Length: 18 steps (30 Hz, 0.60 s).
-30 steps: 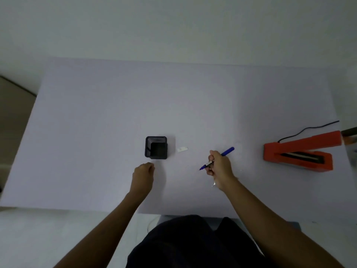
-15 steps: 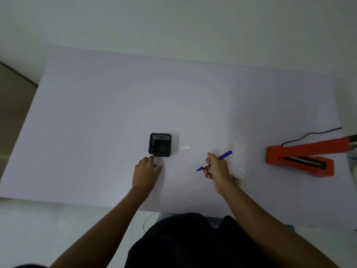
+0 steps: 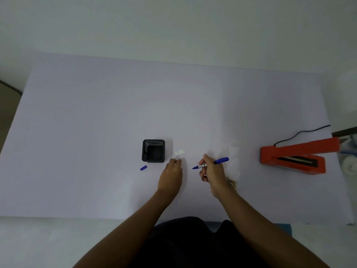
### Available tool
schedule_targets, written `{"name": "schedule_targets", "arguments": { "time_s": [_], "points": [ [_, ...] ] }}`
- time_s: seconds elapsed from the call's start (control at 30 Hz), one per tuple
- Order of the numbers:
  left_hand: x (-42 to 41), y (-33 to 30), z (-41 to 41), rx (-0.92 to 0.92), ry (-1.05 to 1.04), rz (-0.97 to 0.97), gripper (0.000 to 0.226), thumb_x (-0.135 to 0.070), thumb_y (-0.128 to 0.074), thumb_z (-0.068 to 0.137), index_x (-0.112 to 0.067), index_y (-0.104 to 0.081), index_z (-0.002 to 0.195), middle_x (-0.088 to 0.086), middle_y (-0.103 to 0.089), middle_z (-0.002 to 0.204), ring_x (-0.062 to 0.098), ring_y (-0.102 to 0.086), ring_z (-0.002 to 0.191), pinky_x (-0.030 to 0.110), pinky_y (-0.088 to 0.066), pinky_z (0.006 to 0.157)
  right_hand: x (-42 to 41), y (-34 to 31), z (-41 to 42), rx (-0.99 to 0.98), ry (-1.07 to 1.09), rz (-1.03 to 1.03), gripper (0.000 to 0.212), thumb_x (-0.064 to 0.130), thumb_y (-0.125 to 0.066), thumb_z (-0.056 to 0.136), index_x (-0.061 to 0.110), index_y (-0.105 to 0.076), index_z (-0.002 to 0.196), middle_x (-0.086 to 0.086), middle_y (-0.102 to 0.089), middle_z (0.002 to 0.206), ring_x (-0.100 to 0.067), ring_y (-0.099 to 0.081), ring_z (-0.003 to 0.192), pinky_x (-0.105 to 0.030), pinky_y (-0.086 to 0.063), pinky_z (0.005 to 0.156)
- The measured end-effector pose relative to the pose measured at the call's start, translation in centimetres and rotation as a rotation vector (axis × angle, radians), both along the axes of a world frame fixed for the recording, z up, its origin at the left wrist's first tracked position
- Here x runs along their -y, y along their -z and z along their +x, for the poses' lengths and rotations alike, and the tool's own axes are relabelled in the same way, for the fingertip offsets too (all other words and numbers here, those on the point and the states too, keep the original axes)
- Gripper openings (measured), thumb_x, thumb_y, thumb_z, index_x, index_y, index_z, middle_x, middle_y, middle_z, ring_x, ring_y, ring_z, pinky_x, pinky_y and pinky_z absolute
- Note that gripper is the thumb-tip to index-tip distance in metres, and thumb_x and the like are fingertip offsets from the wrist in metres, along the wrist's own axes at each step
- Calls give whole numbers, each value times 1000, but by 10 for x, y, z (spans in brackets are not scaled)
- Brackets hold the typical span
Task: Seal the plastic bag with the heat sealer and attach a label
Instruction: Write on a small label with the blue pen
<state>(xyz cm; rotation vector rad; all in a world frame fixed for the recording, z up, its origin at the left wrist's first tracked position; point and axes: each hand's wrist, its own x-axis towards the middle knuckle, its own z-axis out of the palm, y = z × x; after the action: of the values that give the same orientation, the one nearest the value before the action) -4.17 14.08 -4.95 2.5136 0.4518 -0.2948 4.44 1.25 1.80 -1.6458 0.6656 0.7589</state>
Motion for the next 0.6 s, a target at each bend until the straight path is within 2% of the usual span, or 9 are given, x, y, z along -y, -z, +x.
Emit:
{"name": "schedule_targets", "arguments": {
  "time_s": [0.13, 0.23, 0.33, 0.47, 0.6],
  "points": [
    [2, 12, 29, -35, 10, 75, 60, -5, -60, 94, -1, -31, 147, 19, -40, 144, 30, -56, 119, 34, -55, 92, -1, 3, -2, 3, 2, -6, 33, 28, -53, 101, 9, -63, 76, -5, -45, 50, -13, -43, 41, -22, -35, 39],
    [-1, 17, 41, -75, 13, 152, 67, -10, -64, 93, -1, -27, 148, 17, -39, 144, 26, -58, 111, 32, -60, 79, -1, 6, -3, 2, -3, -19, 32, 29, -54, 100, 8, -65, 78, -4, -47, 50, -13, -45, 41, -22, -37, 40],
    [-4, 19, 40, -70, 53, 211, 61, -9, -68, 89, -1, -37, 141, 15, -46, 136, 23, -62, 98, 29, -60, 67, 2, 11, -3, 40, -7, -31, 33, 30, -54, 100, 8, -65, 78, -4, -49, 50, -14, -47, 44, -23, -38, 42],
    [-6, 18, 31, 2, 135, 197, 43, -1, -73, 81, -8, -59, 121, 13, -60, 119, 25, -64, 88, 28, -57, 60, 8, 20, -1, 120, -7, -39, 34, 32, -53, 101, 10, -67, 78, -4, -50, 52, -14, -48, 46, -27, -39, 46],
    [-12, 25, 24, 34, 179, 176, 31, -7, -72, 84, -15, -63, 113, 8, -63, 110, 24, -62, 85, 29, -54, 57, 7, 30, -5, 220, -177, -81, 33, 35, -51, 101, 12, -69, 86, -7, -60, 63, -18, -55, 57, -32, -47, 56]
  ]
}}
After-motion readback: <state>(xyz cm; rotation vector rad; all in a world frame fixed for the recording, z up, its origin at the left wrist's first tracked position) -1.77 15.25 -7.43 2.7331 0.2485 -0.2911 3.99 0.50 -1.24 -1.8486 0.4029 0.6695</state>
